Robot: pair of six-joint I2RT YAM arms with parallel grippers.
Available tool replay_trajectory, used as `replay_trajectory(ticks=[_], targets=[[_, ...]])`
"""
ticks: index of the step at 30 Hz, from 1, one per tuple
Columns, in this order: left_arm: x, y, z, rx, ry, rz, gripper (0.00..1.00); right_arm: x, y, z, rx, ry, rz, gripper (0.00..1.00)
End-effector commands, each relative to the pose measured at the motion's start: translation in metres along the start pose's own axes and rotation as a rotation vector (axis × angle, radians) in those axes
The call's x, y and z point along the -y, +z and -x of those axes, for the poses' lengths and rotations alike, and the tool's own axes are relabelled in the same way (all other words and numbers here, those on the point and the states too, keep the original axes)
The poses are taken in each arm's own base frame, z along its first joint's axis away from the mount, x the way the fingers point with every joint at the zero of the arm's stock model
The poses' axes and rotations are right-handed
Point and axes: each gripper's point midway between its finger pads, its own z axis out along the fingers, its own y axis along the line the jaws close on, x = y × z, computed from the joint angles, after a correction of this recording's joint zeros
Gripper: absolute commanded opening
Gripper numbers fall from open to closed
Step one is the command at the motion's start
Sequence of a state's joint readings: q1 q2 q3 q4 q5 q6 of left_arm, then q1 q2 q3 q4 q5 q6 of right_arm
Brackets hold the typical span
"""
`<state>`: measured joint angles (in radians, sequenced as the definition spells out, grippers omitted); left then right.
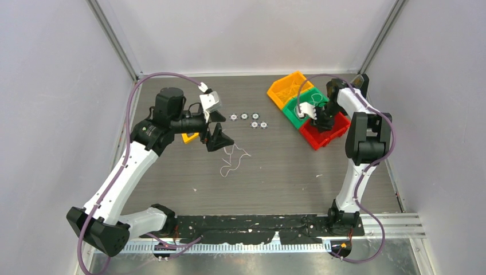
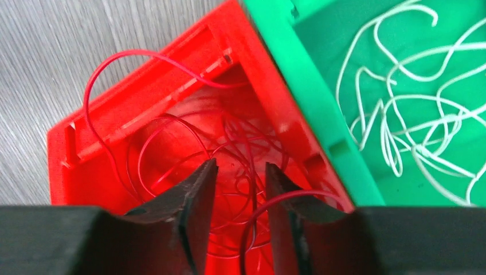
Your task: Untangle the cables
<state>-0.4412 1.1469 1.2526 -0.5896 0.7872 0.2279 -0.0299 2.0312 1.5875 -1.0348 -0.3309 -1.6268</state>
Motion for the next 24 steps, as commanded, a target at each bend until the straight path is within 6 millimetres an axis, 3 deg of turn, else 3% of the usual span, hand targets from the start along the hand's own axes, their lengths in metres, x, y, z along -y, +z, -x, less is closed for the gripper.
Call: replay_trajectory(ticks=[1,6,15,20,24], targets=[[0.003,0.0,0.009,0.035,0.028,-0.027,0.93,0.016,-0.04,0.014,0.038,-0.015,-0.102,0.48],[0.002,0.0,0.011,0.04,0.025,-0.027,0.93,0.018,-0.07,0.016,0.049,0.049,-0.151,0.56],[-0.002,0.003,0.012,0.037,0.008,-0.022,0.93,0.008,-0.134,-0.003,0.04,0.145,-0.222,0.76],[-0.014,0.005,0.001,0.013,-0.054,0.012,0.94,-0.015,-0.15,0.004,0.067,0.192,-0.206,0.88],[-0.02,0.007,-0.004,0.015,-0.116,0.019,0.93,-0.024,-0.151,0.016,0.122,0.236,-0.211,0.88]])
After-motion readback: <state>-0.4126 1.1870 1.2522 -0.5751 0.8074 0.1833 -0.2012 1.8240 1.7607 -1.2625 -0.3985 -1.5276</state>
